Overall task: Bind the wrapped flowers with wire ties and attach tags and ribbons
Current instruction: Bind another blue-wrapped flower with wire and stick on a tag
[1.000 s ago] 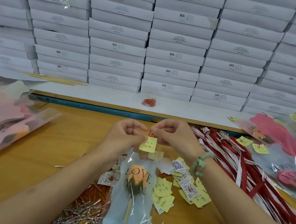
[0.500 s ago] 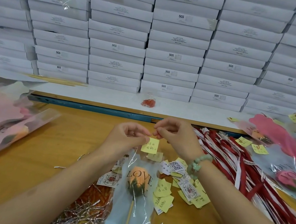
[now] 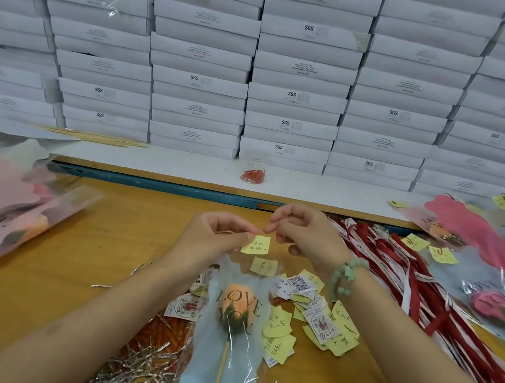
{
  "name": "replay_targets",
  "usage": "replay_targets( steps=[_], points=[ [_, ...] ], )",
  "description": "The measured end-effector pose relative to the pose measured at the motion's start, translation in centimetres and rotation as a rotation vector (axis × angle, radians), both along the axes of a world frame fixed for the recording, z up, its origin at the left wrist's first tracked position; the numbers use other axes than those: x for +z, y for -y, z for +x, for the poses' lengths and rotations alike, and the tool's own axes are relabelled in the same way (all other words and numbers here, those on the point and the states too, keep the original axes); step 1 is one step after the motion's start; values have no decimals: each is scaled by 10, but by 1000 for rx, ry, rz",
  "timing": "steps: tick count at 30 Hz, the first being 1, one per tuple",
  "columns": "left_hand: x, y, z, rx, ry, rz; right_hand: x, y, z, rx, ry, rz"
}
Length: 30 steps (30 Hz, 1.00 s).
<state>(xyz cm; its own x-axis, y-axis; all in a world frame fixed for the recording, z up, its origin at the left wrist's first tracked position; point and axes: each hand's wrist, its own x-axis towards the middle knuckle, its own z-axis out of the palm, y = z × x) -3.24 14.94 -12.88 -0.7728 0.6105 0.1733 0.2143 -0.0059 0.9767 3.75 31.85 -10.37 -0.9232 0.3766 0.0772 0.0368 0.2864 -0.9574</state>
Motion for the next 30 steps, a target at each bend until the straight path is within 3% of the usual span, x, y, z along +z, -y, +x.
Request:
replay_targets(
  steps=[14, 17, 19, 21, 30],
  points=[
    [-2, 0, 1, 9, 33, -20, -9, -6, -4, -10, 61, 81],
    [-3, 0, 0, 42, 34, -42, -5, -14, -2, -58, 107, 399],
    [-3, 0, -1, 49, 30, -50, -4, -21, 1, -51, 234, 695],
    [-3, 1, 0, 49, 26, -58, -4, -24, 4, 5, 387, 853],
    [-2, 0, 1, 54, 31, -73, -3, -18, 4, 32, 438, 955]
  ],
)
